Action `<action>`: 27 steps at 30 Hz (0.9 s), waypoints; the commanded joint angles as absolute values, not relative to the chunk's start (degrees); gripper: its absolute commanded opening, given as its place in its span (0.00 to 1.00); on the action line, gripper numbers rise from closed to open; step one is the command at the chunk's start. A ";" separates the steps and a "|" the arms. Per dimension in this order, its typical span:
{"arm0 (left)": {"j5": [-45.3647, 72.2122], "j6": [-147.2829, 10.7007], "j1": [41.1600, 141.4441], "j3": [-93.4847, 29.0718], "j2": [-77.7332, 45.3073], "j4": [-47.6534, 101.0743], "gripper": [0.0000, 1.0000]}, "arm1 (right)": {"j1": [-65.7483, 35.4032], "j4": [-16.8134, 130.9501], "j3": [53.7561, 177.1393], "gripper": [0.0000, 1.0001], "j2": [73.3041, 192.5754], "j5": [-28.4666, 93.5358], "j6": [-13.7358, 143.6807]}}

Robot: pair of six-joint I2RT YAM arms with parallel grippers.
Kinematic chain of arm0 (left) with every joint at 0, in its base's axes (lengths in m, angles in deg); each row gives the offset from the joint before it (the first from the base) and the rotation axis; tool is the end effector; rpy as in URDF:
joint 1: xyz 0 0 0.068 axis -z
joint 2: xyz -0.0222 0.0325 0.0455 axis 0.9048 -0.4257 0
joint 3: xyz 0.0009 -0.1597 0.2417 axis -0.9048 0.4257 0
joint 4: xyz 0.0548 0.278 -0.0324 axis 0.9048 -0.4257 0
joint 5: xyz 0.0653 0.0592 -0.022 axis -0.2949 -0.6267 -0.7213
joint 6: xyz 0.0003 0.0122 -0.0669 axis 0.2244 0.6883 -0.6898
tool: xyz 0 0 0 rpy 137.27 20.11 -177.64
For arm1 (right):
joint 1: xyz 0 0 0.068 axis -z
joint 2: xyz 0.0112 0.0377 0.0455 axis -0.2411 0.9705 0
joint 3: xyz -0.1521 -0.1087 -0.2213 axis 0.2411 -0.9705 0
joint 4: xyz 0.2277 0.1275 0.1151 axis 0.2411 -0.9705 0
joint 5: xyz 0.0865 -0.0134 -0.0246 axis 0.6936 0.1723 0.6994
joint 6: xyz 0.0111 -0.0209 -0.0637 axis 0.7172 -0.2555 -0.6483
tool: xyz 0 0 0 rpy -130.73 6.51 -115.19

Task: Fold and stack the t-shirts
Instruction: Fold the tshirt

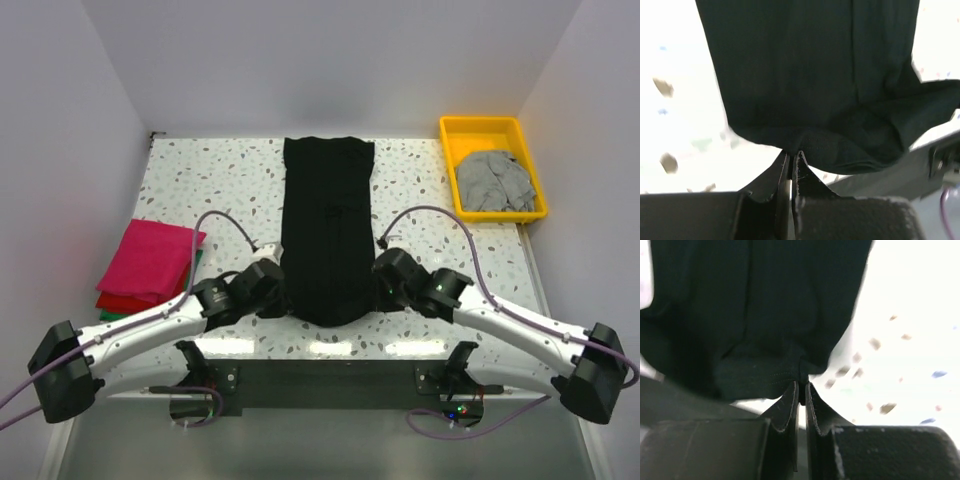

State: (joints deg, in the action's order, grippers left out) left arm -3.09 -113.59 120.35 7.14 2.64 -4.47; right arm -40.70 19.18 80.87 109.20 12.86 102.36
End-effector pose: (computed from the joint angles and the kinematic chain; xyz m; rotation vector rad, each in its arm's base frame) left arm 0.1274 -0.1718 0.1925 -0.0933 2.5951 -0.6217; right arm 0.1353 0.1712 0.2282 -0.1474 2.5495 0.4405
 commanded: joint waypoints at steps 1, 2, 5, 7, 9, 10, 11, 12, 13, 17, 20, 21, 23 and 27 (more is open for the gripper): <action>-4.51 -105.76 114.39 0.43 -1.61 1.57 0.00 | -33.09 23.28 87.25 0.00 113.98 14.69 91.32; -4.51 -104.28 111.76 -0.72 -4.50 2.28 0.00 | -28.98 23.99 88.49 0.00 116.00 15.83 90.25; -2.49 -102.16 106.05 -5.90 -11.00 5.61 0.00 | -22.90 26.98 93.68 0.00 124.17 18.82 87.17; -2.22 -101.28 103.66 -10.37 -14.27 6.50 0.00 | -20.95 28.21 98.32 0.00 130.15 19.53 85.76; -2.39 -99.96 100.50 -13.98 -19.54 6.68 0.00 | -18.05 29.01 101.32 0.00 134.02 19.88 85.41; -2.14 -99.69 99.44 -17.57 -21.38 6.50 0.00 | -17.17 29.79 104.30 0.00 137.26 20.49 85.23; -1.87 -98.99 97.69 -19.17 -24.71 6.59 0.00 | -15.59 30.15 105.72 0.00 139.20 20.76 85.14; -1.52 -98.81 96.72 -20.75 -26.48 6.76 0.00 | -14.97 30.50 107.12 0.00 140.79 21.11 85.05; -1.26 -98.55 96.01 -23.55 -28.07 6.94 0.00 | -14.44 30.68 110.18 0.00 144.28 21.29 84.79; 1.82 -97.58 91.80 -30.43 -37.72 7.46 0.00 | -11.37 31.21 116.88 0.00 151.78 21.90 84.70; 3.05 -97.06 89.25 -35.17 -43.27 7.29 0.00 | -9.25 30.94 122.07 0.00 158.02 24.18 84.88; 3.75 -96.97 88.63 -36.14 -44.59 7.38 0.00 | -8.73 31.03 123.12 0.00 159.34 24.71 85.14; 4.90 -96.53 87.05 -38.78 -47.57 7.64 0.00 | -7.59 31.12 125.68 0.00 162.06 24.81 85.40; 7.00 -96.09 85.20 -42.64 -51.45 7.29 0.00 | -5.65 32.08 127.53 0.00 164.09 26.73 85.67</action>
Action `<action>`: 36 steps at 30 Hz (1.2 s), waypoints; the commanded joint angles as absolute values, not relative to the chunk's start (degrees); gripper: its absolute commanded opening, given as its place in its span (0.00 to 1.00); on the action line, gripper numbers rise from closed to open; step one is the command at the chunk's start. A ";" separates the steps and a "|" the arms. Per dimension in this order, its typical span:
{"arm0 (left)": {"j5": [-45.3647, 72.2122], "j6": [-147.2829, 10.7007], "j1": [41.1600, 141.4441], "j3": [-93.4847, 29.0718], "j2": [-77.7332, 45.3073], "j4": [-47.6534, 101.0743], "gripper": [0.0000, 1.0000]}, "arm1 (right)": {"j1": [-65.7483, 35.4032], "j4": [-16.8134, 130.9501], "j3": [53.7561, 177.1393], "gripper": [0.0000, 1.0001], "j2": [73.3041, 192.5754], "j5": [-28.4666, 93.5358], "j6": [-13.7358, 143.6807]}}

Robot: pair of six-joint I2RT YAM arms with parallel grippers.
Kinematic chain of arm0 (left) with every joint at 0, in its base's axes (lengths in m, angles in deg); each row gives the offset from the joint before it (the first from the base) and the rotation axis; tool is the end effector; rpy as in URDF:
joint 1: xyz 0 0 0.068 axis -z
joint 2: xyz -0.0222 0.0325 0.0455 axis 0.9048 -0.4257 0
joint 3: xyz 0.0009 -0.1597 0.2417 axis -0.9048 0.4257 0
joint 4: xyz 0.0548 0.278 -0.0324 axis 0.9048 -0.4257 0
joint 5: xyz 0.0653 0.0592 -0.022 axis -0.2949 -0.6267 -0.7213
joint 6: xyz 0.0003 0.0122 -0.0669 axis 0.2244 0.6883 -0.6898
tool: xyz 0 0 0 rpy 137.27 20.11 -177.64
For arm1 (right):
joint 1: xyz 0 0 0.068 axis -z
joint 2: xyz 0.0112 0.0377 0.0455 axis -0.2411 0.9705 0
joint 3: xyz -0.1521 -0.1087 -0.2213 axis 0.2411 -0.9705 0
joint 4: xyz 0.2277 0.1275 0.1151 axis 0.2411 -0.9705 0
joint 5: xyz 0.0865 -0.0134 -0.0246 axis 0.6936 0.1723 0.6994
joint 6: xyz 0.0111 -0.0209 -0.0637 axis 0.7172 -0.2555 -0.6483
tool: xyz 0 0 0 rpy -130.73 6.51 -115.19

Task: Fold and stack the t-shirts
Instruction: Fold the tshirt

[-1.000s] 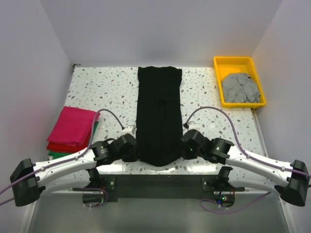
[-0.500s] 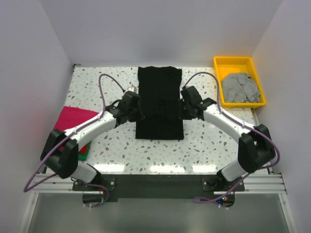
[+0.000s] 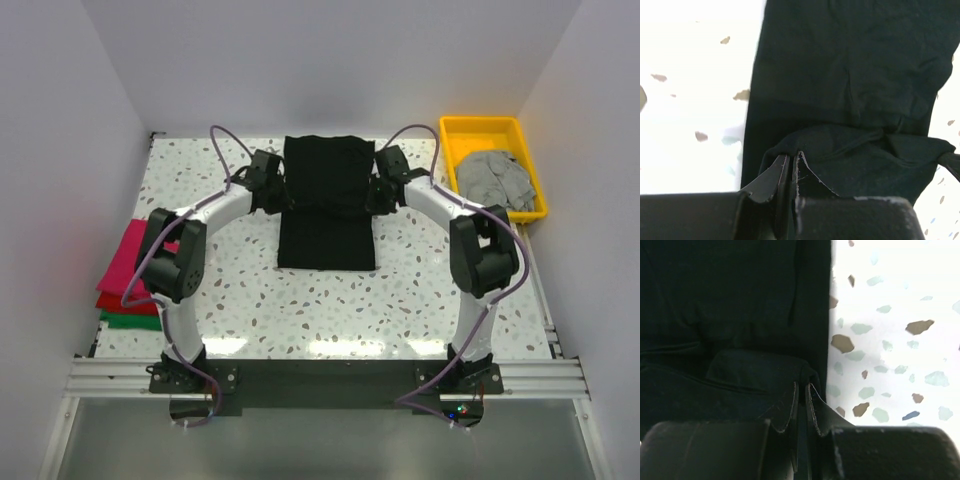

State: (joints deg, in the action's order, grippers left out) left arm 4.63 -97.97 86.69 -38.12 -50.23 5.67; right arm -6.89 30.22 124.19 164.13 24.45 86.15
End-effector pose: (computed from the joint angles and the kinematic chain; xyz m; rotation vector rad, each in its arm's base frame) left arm 0.4248 -0.1701 0.1907 -0.4260 2.4705 -0.4641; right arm 0.4363 0.1657 0.1948 0.1632 2.5638 0.3223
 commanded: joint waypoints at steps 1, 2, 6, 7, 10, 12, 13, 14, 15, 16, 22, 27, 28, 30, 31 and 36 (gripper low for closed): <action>7.53 -96.00 84.85 -43.09 -52.59 7.29 0.00 | -4.95 32.26 127.88 0.00 164.36 27.00 85.84; 7.97 -96.17 84.23 -43.62 -53.04 7.21 0.00 | -4.68 32.35 128.23 0.00 164.62 27.18 85.93; 8.59 -96.17 82.91 -44.94 -54.27 7.47 0.00 | -4.06 32.00 130.42 0.00 166.64 27.79 85.84; 9.29 -96.17 82.73 -45.37 -54.36 7.64 0.00 | -3.89 31.74 131.21 0.00 166.99 28.32 85.93; 9.21 -95.65 82.21 -46.78 -55.59 7.47 0.00 | -2.93 32.53 131.83 0.00 167.87 29.20 86.46; 9.38 -95.56 81.94 -48.01 -56.47 7.47 0.00 | -2.48 32.44 133.23 0.00 168.75 29.90 86.55; 9.82 -95.30 81.77 -48.45 -57.43 7.38 0.00 | -2.31 32.18 133.94 0.00 169.71 30.16 86.55; 10.26 -95.03 81.59 -48.98 -57.96 7.29 0.00 | -2.13 31.91 134.55 0.07 170.33 30.34 86.46; 10.52 -94.86 81.50 -50.29 -58.49 7.21 0.00 | -1.96 31.30 135.86 0.11 170.86 30.34 86.20; 10.44 -94.25 81.33 -50.91 -59.36 6.51 0.10 | -1.61 30.86 136.49 0.15 171.47 30.26 86.02; 10.17 -92.13 79.75 -51.97 -56.05 7.03 0.69 | -1.16 29.98 137.81 0.50 169.20 29.38 84.00; 9.38 -94.06 80.01 -48.38 -50.85 7.99 0.59 | -1.86 32.43 131.60 0.49 163.14 28.85 84.17; 9.99 -94.67 80.53 -47.41 -49.37 9.21 0.54 | -2.82 33.14 130.35 0.47 162.00 27.80 84.26; 9.91 -94.77 81.67 -45.21 -48.30 10.28 0.47 | -3.97 34.89 127.46 0.45 159.89 27.09 84.35; 9.65 -94.77 82.98 -44.94 -48.21 10.28 0.36 | -4.85 35.42 126.83 0.44 159.62 27.26 84.44; 10.08 -95.03 85.81 -46.87 -51.89 10.46 0.18 | -7.40 36.21 127.61 0.39 160.49 27.00 84.09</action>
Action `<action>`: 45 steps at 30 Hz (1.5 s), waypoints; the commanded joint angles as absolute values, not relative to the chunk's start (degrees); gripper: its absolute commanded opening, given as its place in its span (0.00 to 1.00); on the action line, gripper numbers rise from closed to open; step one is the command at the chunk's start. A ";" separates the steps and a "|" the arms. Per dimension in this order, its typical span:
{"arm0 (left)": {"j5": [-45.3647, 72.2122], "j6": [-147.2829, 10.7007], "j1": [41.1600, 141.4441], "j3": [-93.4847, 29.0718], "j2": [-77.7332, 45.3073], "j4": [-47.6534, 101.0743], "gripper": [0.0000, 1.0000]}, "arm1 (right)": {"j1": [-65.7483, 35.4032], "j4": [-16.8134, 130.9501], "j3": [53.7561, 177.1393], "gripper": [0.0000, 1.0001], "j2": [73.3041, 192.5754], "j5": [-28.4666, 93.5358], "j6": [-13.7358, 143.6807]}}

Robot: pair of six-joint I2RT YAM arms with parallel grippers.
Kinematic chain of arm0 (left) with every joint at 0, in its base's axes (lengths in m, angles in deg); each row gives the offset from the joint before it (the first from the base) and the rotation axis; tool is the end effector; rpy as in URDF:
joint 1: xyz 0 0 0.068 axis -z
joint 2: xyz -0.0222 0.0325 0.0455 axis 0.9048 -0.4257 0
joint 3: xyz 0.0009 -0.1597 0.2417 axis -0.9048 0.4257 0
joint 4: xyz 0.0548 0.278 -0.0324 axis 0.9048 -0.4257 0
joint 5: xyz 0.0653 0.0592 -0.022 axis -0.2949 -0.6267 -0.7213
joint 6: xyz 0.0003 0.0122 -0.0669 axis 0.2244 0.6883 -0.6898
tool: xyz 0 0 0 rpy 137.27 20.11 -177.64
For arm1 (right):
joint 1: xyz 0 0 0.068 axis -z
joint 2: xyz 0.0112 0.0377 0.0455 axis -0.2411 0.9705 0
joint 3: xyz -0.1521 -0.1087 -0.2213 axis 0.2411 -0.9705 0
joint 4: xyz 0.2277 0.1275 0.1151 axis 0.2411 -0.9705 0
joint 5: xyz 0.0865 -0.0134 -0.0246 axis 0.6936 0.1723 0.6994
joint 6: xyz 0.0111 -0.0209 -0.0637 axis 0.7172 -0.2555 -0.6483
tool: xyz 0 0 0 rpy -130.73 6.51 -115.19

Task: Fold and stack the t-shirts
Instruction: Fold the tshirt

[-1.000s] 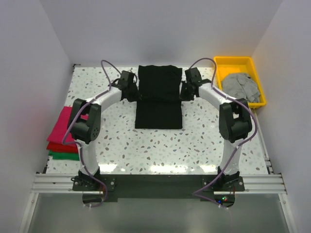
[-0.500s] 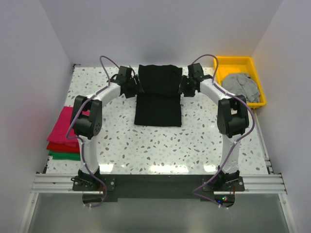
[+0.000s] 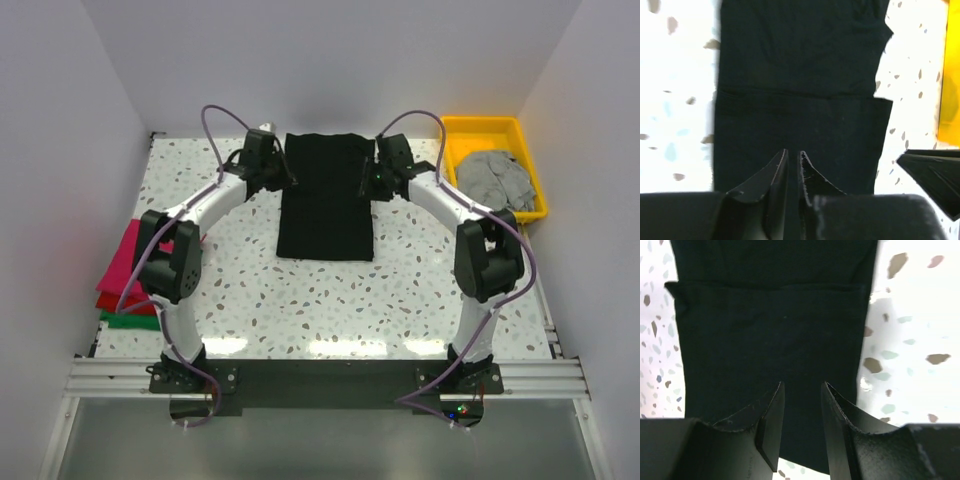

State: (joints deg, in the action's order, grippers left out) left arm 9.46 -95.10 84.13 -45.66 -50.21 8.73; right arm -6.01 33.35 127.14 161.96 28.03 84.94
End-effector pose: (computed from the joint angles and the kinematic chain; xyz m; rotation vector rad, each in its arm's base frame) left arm 0.4551 -0.1639 0.2429 -0.3463 2.3107 -0.6066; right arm 0.4469 0.1656 0.2344 0.1188 2.4360 0.4415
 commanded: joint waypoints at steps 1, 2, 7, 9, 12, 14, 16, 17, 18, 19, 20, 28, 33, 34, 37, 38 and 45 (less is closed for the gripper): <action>10.35 -94.77 86.24 -47.57 -53.73 10.46 0.16 | -7.75 36.48 128.14 0.39 161.36 27.26 84.00; 10.26 -94.59 86.33 -48.19 -54.70 10.46 0.15 | -7.75 36.40 128.75 0.39 162.07 27.79 83.74; 9.56 -92.14 85.72 -52.49 -60.50 13.70 0.14 | -7.67 36.65 134.20 0.38 168.21 25.61 81.45; 9.21 -91.52 85.20 -53.46 -62.35 14.32 0.14 | -7.58 36.31 137.17 0.38 170.94 25.07 80.93; 8.59 -91.16 83.71 -54.61 -66.48 14.85 0.13 | -6.88 34.74 141.04 0.36 176.74 23.24 80.57; 8.07 -90.73 83.61 -55.39 -67.89 14.85 0.13 | -6.70 34.20 142.03 0.34 179.72 21.39 80.57; 7.28 -90.55 83.61 -55.49 -69.56 14.59 0.12 | -6.26 34.55 142.03 0.34 181.14 21.02 80.66; 7.18 -90.81 83.61 -54.88 -70.00 14.50 0.11 | -6.17 34.46 142.12 0.34 181.67 21.11 80.83; 6.92 -91.16 83.61 -54.35 -70.53 14.50 0.10 | -6.17 33.85 142.21 0.34 182.89 21.11 81.09; 6.83 -92.30 83.61 -53.56 -70.53 14.76 0.09 | -6.17 33.58 142.21 0.34 183.16 21.03 81.27; 6.75 -92.92 83.61 -51.64 -70.36 15.20 0.08 | -6.17 33.23 142.03 0.34 183.52 21.11 81.45; 5.78 -98.72 83.87 -38.98 -63.77 20.38 0.08 | -6.17 34.90 133.87 0.33 179.84 23.75 82.33; 5.34 -99.69 85.62 -30.36 -58.25 22.66 0.08 | -6.26 39.20 122.10 0.32 173.86 26.37 83.73; 5.34 -100.30 86.07 -26.96 -57.10 23.28 0.08 | -6.26 39.90 120.34 0.32 172.72 26.65 83.91; 4.03 -101.97 87.74 -21.49 -52.70 26.61 0.08 | -6.70 41.58 113.75 0.31 168.24 27.44 84.70; 3.59 -102.41 88.26 -18.17 -51.56 26.98 0.08 | -6.87 41.93 112.08 0.31 167.18 27.79 84.87; -2.04 -105.22 95.38 -5.40 -39.62 27.50 0.04 | -10.65 45.70 95.40 0.31 152.88 28.50 87.15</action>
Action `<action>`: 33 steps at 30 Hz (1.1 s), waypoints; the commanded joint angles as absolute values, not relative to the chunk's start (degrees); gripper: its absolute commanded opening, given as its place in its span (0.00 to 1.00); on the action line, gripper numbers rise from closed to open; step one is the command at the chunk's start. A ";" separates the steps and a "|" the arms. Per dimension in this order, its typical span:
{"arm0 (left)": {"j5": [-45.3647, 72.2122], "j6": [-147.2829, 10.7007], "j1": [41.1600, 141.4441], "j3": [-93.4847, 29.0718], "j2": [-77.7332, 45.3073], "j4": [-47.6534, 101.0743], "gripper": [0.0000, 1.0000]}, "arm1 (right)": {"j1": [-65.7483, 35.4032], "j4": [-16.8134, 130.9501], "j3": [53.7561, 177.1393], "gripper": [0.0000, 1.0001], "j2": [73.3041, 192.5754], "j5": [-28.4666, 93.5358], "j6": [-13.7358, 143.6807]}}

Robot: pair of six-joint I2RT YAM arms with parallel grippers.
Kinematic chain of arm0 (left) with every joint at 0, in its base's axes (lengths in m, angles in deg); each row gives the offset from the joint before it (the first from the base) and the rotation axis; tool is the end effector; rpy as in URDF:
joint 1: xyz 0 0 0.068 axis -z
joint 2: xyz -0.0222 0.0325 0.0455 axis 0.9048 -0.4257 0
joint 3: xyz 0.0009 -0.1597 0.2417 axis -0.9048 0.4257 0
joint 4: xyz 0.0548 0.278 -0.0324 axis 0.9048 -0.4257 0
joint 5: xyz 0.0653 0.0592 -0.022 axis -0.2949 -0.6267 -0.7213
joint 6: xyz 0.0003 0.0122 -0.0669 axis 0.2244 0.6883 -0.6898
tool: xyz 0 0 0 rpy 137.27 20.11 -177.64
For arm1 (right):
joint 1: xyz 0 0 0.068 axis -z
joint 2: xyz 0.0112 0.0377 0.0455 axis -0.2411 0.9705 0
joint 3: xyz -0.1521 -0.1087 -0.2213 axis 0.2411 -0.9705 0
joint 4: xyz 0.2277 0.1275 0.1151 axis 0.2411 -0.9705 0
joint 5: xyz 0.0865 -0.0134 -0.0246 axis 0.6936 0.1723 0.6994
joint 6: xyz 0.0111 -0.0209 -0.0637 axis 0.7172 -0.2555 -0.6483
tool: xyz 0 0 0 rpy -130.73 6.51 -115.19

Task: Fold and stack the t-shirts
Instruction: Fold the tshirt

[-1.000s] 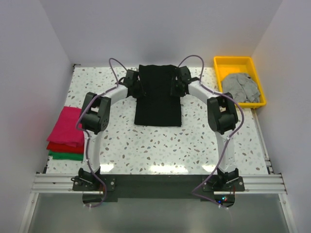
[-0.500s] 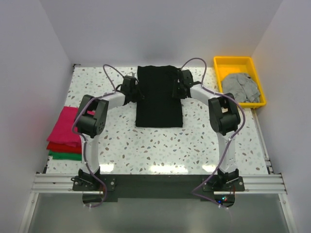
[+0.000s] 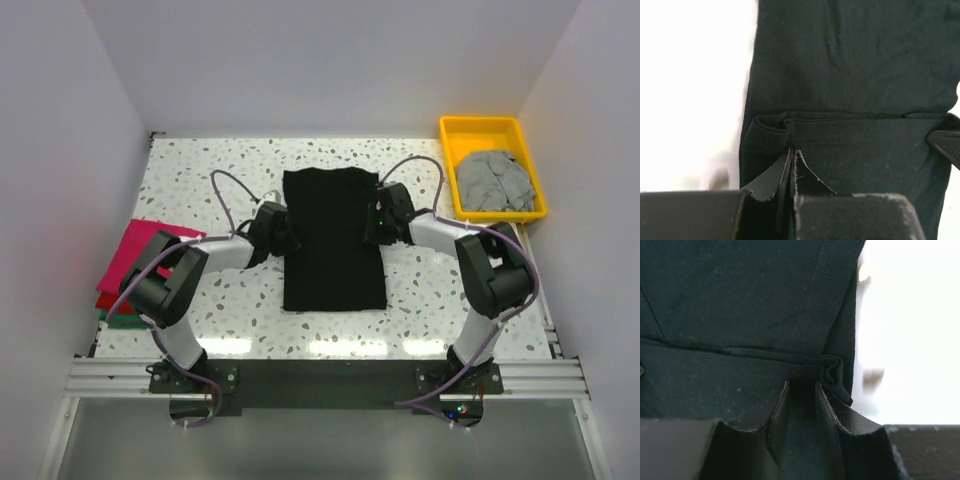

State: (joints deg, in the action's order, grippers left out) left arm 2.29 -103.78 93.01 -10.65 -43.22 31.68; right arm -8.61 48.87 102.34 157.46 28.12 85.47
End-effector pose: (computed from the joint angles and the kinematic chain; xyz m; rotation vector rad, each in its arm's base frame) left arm 0.3414 -0.1800 0.1226 -0.4227 2.3896 -0.5697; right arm 0.3806 0.1615 0.1427 0.0801 2.5259 0.4327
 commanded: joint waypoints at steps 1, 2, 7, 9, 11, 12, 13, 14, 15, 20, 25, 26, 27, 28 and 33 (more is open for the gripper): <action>-2.22 -106.18 95.82 -2.17 -38.12 27.77 0.04 | -11.18 46.06 93.45 0.32 151.02 28.06 87.68; -2.39 -106.72 96.26 -0.66 -36.71 27.94 0.04 | -11.70 47.02 89.60 0.32 149.26 27.71 89.08; -4.33 -108.74 99.52 7.60 -27.04 27.60 0.04 | -12.68 48.96 81.22 0.35 139.25 29.63 91.64; -4.51 -109.09 100.13 9.11 -23.53 26.98 0.04 | -12.76 48.79 78.93 0.35 137.30 30.69 91.82; -4.68 -109.27 100.31 10.69 -21.41 26.72 0.04 | -12.85 48.35 77.79 0.36 134.49 30.61 91.65; -4.59 -109.36 100.40 10.78 -19.66 26.11 0.04 | -12.77 47.39 77.96 0.39 133.78 30.17 91.38; -4.51 -108.75 100.31 10.43 -18.86 25.75 0.04 | -12.76 46.60 78.39 0.40 133.25 29.99 90.86; -4.51 -108.31 100.40 9.82 -17.81 25.31 0.05 | -12.85 44.50 79.96 0.40 132.46 29.90 90.07; -4.59 -107.09 100.40 8.95 -17.36 23.13 0.06 | -12.85 43.44 80.94 0.43 132.02 30.08 89.80; -5.82 -101.82 100.40 1.22 -13.15 13.65 0.22 | -12.59 34.14 85.95 0.61 124.84 28.15 88.22; -2.76 -98.37 100.31 2.77 -8.40 9.06 0.41 | -12.50 31.03 81.92 0.70 114.80 33.85 89.62; -1.70 -98.11 100.40 3.48 -7.61 8.62 0.43 | -12.50 30.68 79.39 0.70 112.87 36.29 91.19; 0.48 -97.67 100.40 4.45 -6.04 7.83 0.44 | -12.59 30.42 77.97 0.70 111.20 37.71 91.90; 1.37 -97.41 100.40 6.54 -4.98 7.47 0.44 | -12.68 30.07 75.43 0.70 107.79 38.86 92.95; 7.25 -97.48 101.36 11.57 2.49 4.57 0.44 | -12.59 22.96 70.14 0.69 98.11 43.25 95.06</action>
